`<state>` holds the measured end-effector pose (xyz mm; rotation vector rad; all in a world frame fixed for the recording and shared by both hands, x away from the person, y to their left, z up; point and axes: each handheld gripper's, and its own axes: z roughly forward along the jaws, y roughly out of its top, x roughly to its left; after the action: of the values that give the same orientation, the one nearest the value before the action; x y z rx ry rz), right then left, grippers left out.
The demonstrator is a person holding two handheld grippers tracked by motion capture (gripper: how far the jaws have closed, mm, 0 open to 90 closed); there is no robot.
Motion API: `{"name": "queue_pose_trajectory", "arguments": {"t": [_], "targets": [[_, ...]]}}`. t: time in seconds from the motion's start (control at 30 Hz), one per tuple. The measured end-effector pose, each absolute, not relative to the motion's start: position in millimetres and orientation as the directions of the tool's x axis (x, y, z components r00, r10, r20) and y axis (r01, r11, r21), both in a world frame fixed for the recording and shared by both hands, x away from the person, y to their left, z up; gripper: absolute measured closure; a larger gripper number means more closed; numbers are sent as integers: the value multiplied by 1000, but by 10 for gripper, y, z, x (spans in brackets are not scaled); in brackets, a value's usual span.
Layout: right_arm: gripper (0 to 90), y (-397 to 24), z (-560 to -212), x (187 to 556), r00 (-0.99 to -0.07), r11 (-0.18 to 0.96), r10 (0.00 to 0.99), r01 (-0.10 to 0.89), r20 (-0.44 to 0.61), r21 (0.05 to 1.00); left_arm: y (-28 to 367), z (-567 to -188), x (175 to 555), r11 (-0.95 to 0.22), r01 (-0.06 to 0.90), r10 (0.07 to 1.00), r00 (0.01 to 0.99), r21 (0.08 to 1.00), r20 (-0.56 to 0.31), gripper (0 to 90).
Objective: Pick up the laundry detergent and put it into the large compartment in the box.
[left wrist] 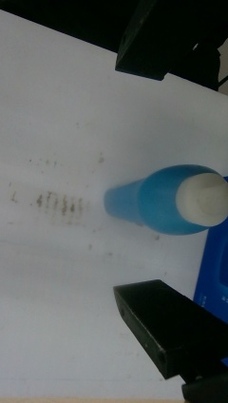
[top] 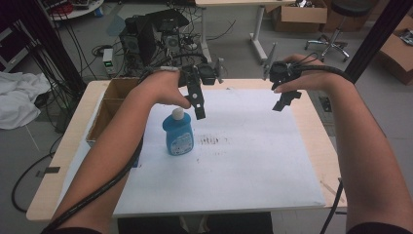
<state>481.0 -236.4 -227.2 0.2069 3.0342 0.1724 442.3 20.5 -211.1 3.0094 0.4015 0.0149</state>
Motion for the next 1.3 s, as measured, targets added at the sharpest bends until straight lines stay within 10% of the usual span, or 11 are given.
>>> {"name": "queue_pose_trajectory", "arguments": {"t": [1.3], "targets": [[161, -2169, -2395, 4780, -993, 989, 94, 84, -76, 123, 810, -2224, 4289, -904, 413, 412, 911, 106, -36, 1]]}}
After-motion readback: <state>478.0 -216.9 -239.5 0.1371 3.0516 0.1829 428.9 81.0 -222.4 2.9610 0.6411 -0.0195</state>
